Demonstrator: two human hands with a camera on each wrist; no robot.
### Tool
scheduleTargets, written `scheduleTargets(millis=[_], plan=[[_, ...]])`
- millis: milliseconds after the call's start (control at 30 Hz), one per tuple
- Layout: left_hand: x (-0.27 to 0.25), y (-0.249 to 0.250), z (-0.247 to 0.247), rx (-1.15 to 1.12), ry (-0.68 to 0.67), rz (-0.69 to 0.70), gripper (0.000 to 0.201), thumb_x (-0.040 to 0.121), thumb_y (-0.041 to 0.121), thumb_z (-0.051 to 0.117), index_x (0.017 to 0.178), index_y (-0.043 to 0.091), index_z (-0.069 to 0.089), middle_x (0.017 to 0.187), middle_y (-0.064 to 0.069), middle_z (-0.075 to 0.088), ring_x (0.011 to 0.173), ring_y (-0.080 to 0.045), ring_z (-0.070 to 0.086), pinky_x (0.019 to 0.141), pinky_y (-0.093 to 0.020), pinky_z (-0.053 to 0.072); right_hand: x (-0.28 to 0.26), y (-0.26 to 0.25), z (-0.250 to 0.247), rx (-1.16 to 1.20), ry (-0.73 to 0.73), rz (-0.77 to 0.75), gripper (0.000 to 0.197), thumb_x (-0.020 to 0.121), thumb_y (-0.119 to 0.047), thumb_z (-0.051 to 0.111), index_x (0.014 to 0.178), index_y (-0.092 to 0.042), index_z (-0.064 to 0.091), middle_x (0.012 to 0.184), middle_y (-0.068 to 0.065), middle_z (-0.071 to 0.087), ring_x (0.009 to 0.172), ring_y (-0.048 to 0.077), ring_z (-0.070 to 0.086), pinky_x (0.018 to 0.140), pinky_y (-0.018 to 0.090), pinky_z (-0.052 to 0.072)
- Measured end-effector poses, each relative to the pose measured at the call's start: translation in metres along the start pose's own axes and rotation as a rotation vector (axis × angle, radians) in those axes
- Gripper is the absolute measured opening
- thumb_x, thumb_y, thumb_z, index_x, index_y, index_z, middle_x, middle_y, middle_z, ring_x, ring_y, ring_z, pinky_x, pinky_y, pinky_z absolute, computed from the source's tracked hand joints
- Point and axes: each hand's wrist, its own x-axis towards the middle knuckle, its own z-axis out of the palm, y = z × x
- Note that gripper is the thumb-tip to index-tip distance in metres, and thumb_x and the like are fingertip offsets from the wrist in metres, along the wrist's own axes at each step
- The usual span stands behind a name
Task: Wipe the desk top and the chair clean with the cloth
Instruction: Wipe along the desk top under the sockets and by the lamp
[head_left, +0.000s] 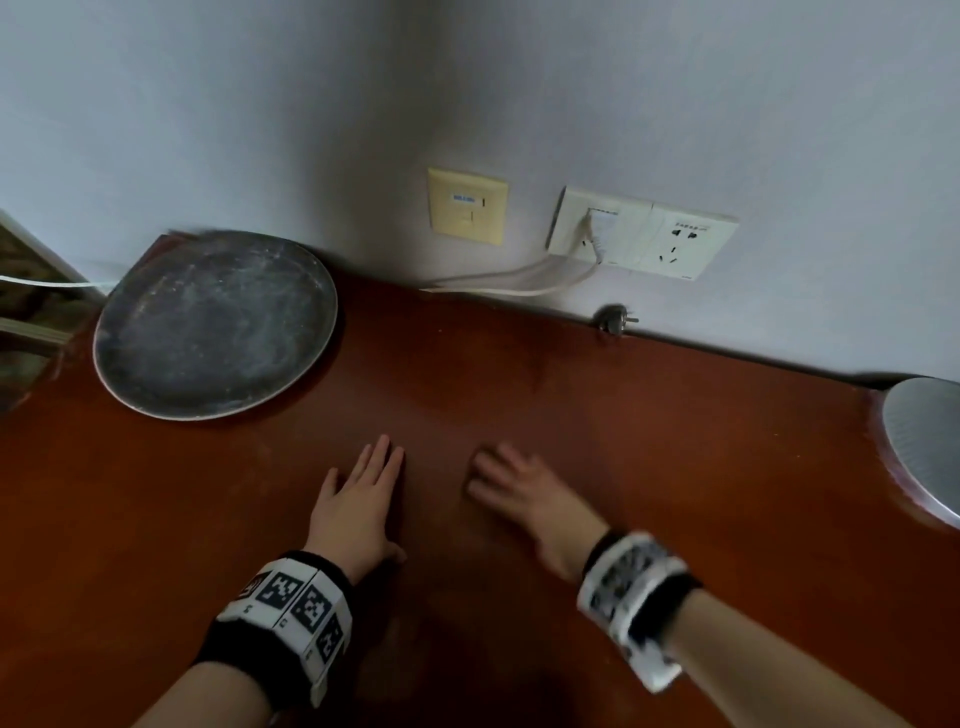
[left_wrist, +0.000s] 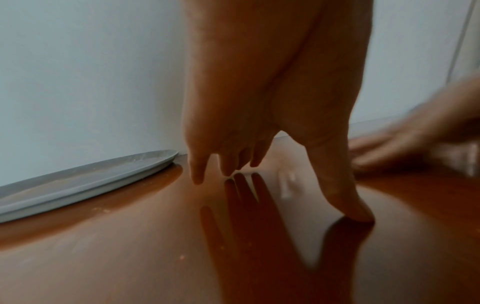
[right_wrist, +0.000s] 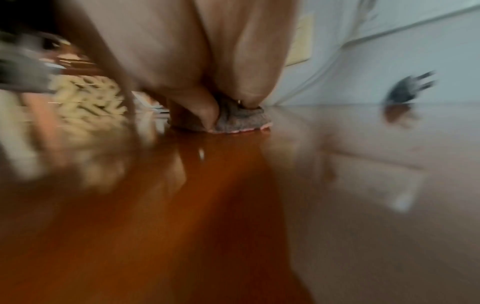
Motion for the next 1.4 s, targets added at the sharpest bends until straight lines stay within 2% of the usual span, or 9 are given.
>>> scheduleTargets(millis=[100,233,467,633,733,933,1067,1200,1400], plan=[[0.0,-0.005,0.002,-0.027,-0.007,-0.004,0.116,0.076,0.044,0.073,0.15,0.021,-0.013,0.156,0.002,-0.024,0.145,-0.014,-0.014,0.118,-0.041,0.001,0.023,0.065,-0.038,0.074,0.09,0.45,0.093,0.071,0.014,0.045,0.148,-0.025,0.014,0.157,0.001,-0.005,0.144,0.024,-0.011,0.117,0.048,0.003],[-0.001,-0.005,0.003,-0.054,0.0,-0.006,0.114,0.077,0.04,0.073,0.151,0.021,-0.011,0.156,0.002,-0.022,0.145,-0.013,-0.014,0.118,-0.041,0.001,0.044,0.087,-0.052,0.183,0.157,0.624,0.092,0.072,0.019,0.04,0.148,-0.027,0.017,0.158,-0.002,-0.002,0.144,0.023,-0.012,0.115,0.041,-0.006],[0.0,-0.006,0.0,-0.038,-0.04,0.002,0.109,0.079,0.034,0.072,0.151,0.021,-0.008,0.157,0.001,-0.019,0.145,-0.014,-0.011,0.117,-0.042,0.003,0.039,-0.027,-0.003,0.082,-0.034,-0.02,0.076,0.075,0.004,0.048,0.145,-0.019,0.031,0.157,0.003,0.01,0.143,0.031,-0.008,0.113,0.056,-0.001],[-0.014,-0.017,-0.011,-0.016,-0.105,0.019,0.085,0.085,-0.002,0.051,0.152,0.027,0.006,0.159,0.005,-0.01,0.146,-0.011,-0.001,0.118,-0.041,0.005,-0.015,-0.096,0.048,0.114,-0.213,-0.421,0.059,0.085,-0.019,0.019,0.136,-0.011,0.047,0.152,0.009,0.027,0.14,0.036,-0.001,0.104,0.058,-0.01],[-0.024,-0.018,-0.011,0.02,-0.147,0.041,0.084,0.085,-0.007,0.047,0.152,0.027,0.009,0.159,0.003,-0.009,0.146,-0.013,0.004,0.118,-0.041,0.006,-0.007,-0.067,0.022,0.098,-0.164,-0.214,0.066,0.082,0.003,0.045,0.144,-0.016,0.034,0.156,0.006,0.011,0.142,0.028,-0.008,0.113,0.053,-0.001],[-0.049,-0.021,0.004,0.056,-0.146,0.086,0.084,0.086,-0.006,0.048,0.152,0.025,0.006,0.159,0.002,-0.01,0.147,-0.013,0.003,0.117,-0.041,0.008,-0.015,0.027,-0.026,0.09,-0.011,0.5,0.094,0.075,0.019,0.037,0.149,-0.032,0.007,0.157,-0.005,-0.01,0.142,0.019,-0.019,0.117,0.043,0.001],[-0.061,-0.028,0.012,0.069,-0.137,0.109,0.086,0.086,-0.009,0.045,0.153,0.024,0.003,0.159,0.002,-0.013,0.147,-0.013,0.0,0.118,-0.043,0.007,-0.017,-0.045,0.0,0.019,-0.026,0.382,0.094,0.07,0.007,0.054,0.149,-0.026,0.016,0.158,0.002,-0.003,0.141,0.028,-0.013,0.114,0.054,0.01],[-0.074,-0.031,0.019,0.093,-0.144,0.113,0.082,0.086,-0.009,0.04,0.153,0.023,0.003,0.159,0.001,-0.012,0.147,-0.013,0.0,0.118,-0.044,0.006,-0.041,-0.146,0.077,-0.19,-0.058,0.065,0.07,0.055,-0.046,0.069,0.123,-0.037,0.052,0.143,-0.003,0.044,0.128,0.026,0.043,0.084,0.045,0.052],[-0.094,-0.027,0.034,0.123,-0.136,0.079,0.084,0.086,-0.011,0.039,0.153,0.022,0.001,0.159,0.001,-0.012,0.147,-0.014,0.0,0.118,-0.044,0.004,-0.082,-0.094,0.049,0.008,0.05,0.231,0.078,0.076,0.0,0.04,0.147,-0.026,0.023,0.157,-0.001,-0.001,0.141,0.018,-0.001,0.113,0.046,0.025]])
